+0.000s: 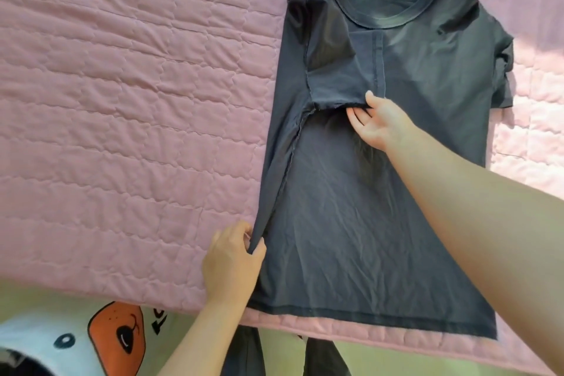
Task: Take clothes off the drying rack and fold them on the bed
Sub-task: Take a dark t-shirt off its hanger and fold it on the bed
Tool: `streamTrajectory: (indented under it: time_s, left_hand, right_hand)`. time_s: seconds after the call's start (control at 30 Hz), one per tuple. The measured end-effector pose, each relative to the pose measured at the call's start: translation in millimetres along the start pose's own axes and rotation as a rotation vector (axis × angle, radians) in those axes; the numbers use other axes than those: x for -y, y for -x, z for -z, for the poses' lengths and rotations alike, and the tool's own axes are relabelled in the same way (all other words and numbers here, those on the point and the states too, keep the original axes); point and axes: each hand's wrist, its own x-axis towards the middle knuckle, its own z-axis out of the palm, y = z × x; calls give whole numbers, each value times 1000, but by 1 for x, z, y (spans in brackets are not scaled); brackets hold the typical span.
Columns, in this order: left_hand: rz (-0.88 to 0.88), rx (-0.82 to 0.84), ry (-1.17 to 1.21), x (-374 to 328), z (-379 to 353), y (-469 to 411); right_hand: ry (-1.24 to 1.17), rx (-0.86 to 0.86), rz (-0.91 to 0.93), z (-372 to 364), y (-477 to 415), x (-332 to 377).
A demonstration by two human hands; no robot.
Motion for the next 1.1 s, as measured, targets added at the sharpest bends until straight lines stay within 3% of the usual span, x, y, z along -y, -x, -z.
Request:
streamTrajectory:
  time_s: [0.23, 0.3, 0.4, 0.53, 0.7, 0.87, 1.0, 1.1]
  left_hand:
    - [-356, 70, 55, -14, -10, 43]
    - [-302, 92, 38, -16, -16, 53]
    - [-206, 93, -190, -11, -28, 64]
    - [-230, 140, -415, 1, -39, 79]
    - [-396, 107, -357, 7, -43, 93]
    - [-310, 151, -91, 7, -42, 94]
    - [-342, 187, -124, -4, -38, 87]
    - [-374, 204, -216, -12, -34, 88]
  right_hand:
    - [-197, 121, 140, 15, -4, 22]
    - [-123, 68, 103, 26, -6, 30]
    - [56, 64, -20, 43, -2, 29]
    - [187, 170, -142, 48, 15, 11]
    - [171, 189, -140, 42, 18, 0]
    - [550, 356, -251, 59, 39, -41]
    - [716, 434, -370, 69, 61, -84]
    - [914, 469, -309, 82, 75, -96]
